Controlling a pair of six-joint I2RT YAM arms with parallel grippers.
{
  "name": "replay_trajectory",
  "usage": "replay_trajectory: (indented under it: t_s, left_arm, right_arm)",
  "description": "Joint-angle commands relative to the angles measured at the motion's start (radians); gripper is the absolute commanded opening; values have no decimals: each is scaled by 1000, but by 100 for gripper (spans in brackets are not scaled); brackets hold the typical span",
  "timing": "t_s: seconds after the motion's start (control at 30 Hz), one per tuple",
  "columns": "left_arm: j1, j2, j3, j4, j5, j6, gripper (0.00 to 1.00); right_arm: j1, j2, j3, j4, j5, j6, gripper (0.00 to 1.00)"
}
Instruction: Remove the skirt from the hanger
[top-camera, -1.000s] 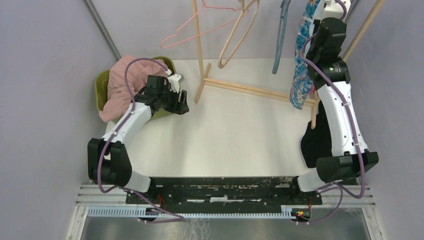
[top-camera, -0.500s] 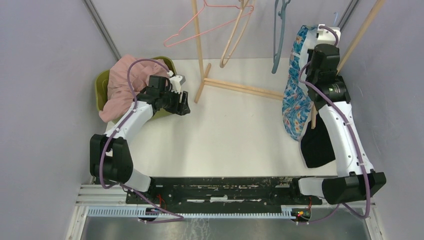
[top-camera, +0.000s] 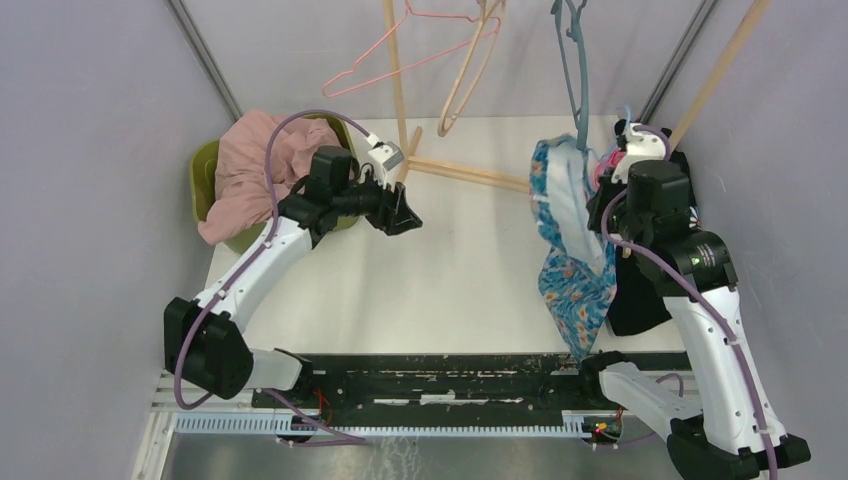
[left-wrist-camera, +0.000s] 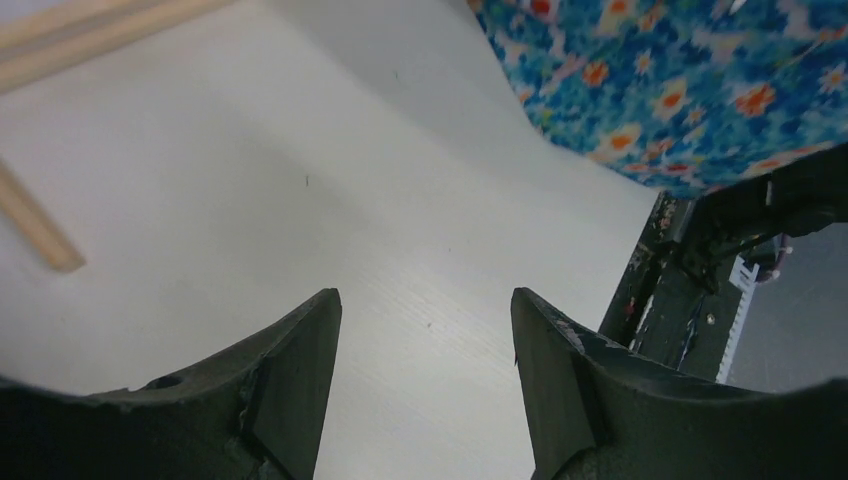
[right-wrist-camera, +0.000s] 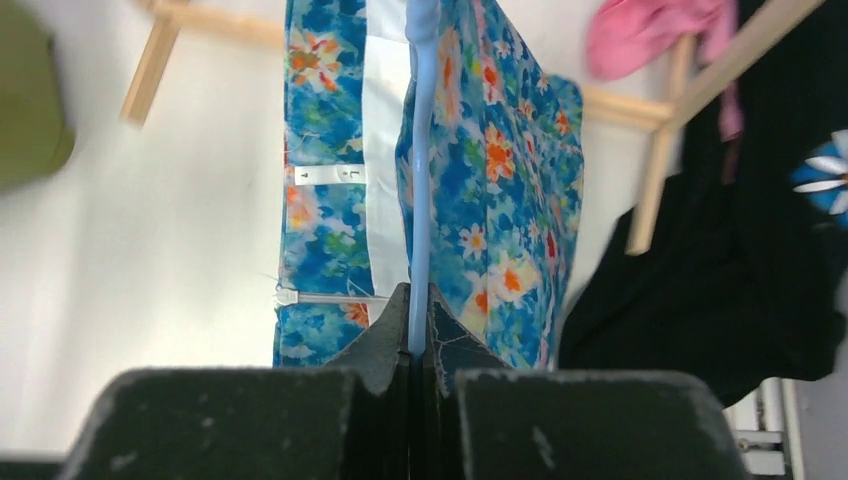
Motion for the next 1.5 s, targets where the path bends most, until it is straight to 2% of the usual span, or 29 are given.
replay_trajectory:
  t_s: [0.0,0.13,0.37,0.47,0.73,0.9,1.07,1.13,1.23,1.3,1.33,1.47]
  left_arm:
    - [-5,-42,51,172,72,-129,70]
    - [-19,-44,59,233,52,-165,70]
    - [-68,0,-66,573,166,-384,73]
    - [-111,17,-102,674,158,-458,73]
    - [-210,77,-43,719,144,-516,73]
    - [-212,86,-22,731,120,-514,74]
    - [-212,162,-13,815,96,-562,73]
    - [-212,190,-6,839,62,-566,67]
    - [-212,224,14,834,19,-548,49]
    - [-212,243,36,786,-21,-531,20]
    - [-212,245,41,764,-46,-520,13]
    - [-202,222,106,617,-137,-412,12]
  right_arm:
    - [48,0,41,-145,-249,17,1]
    - [92,-21,64,-205,-335,13,1]
    - [128,-1,146,-238,-451,4,1]
    - [145,16,185,-238,-457,-10,1]
    - [184,44,171,-177,-466,-13,1]
    - [203,45,165,-153,-452,-5,1]
    - [224,55,183,-159,-459,-19,1]
    - [230,55,188,-161,-461,-21,1]
    - [235,54,194,-164,-459,-22,1]
    - [236,49,192,-168,-458,-22,1]
    - [236,45,187,-170,-458,-20,1]
    - [236,26,144,-171,-449,-13,1]
